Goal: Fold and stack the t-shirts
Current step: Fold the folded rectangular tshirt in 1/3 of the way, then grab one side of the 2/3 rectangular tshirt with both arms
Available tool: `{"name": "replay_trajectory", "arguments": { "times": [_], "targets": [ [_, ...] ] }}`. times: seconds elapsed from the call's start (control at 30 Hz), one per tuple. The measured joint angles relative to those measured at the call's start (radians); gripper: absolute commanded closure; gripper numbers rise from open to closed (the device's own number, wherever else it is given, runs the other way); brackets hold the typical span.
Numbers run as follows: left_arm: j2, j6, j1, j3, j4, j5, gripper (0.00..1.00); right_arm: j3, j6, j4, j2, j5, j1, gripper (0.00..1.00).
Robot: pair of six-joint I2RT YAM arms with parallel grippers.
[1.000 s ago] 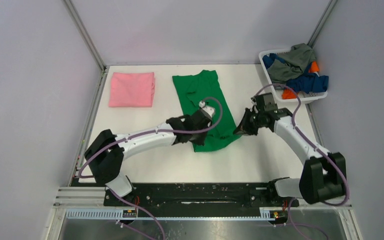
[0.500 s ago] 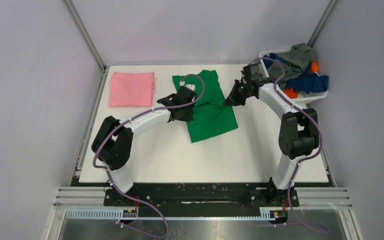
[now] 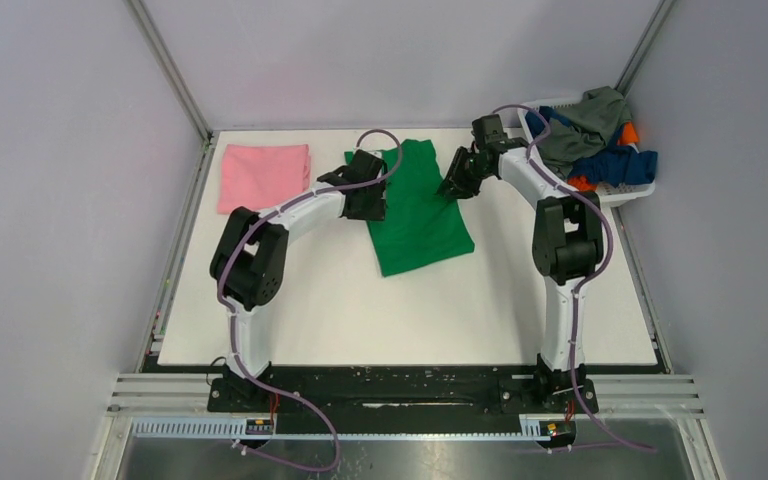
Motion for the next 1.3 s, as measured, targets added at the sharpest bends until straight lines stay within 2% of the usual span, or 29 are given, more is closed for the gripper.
{"name": "replay_trajectory", "arguments": {
  "times": [0.03,0.1,0.13,0.2,0.23,0.33,0.47,0.53,0.63,0.77,0.9,1.03,1.07,1.1,1.17,1.3],
  "targets": [
    [0.008,0.008,0.004,0.015,-0.003,0.003,0.42,0.019,0.003,-0.004,0.012,0.004,0.000,0.26],
    [0.016,0.012,0.013,0.046,-0.013,0.022,0.32,0.054,-0.002,-0.013,0.031,0.014,0.000,0.02],
    [0.013,0.017,0.016,0.051,-0.011,0.035,0.29,0.058,-0.018,-0.016,0.032,0.017,0.000,0.01],
    [-0.010,0.026,0.019,0.039,0.000,0.072,0.16,0.053,-0.032,-0.019,0.023,0.025,0.000,0.01],
    [-0.031,0.031,0.018,0.017,0.014,0.092,0.14,0.038,-0.044,-0.018,0.012,0.031,0.000,0.01],
    [-0.145,0.055,-0.005,-0.109,0.041,0.131,0.14,-0.108,-0.076,0.003,-0.084,0.049,0.000,0.01],
    [-0.298,0.079,-0.132,-0.273,0.050,0.109,0.15,-0.415,-0.092,0.048,-0.298,0.062,0.000,0.01],
    [-0.320,0.075,-0.197,-0.324,0.057,0.103,0.17,-0.529,-0.093,0.061,-0.378,0.064,0.000,0.02],
    [-0.304,0.057,-0.248,-0.386,0.062,0.101,0.23,-0.630,-0.093,0.079,-0.424,0.066,-0.001,0.06],
    [-0.227,0.042,-0.235,-0.399,0.086,0.085,0.35,-0.658,-0.084,0.084,-0.408,0.067,-0.008,0.14],
    [-0.175,0.039,-0.226,-0.376,0.130,0.071,0.63,-0.657,-0.064,0.116,-0.385,0.068,-0.024,0.22],
    [-0.139,0.050,-0.225,-0.351,0.151,0.063,0.92,-0.657,-0.043,0.134,-0.352,0.082,-0.033,0.34],
    [-0.135,0.050,-0.225,-0.348,0.154,0.063,0.97,-0.657,-0.040,0.135,-0.345,0.084,-0.034,0.38],
    [-0.134,0.052,-0.225,-0.348,0.156,0.064,1.00,-0.657,-0.037,0.135,-0.339,0.084,-0.035,0.45],
    [-0.134,0.050,-0.225,-0.348,0.157,0.064,1.00,-0.655,-0.030,0.137,-0.326,0.084,-0.039,0.55],
    [-0.137,0.048,-0.225,-0.356,0.164,0.065,1.00,-0.652,-0.018,0.152,-0.309,0.083,-0.042,0.66]
  ]
}}
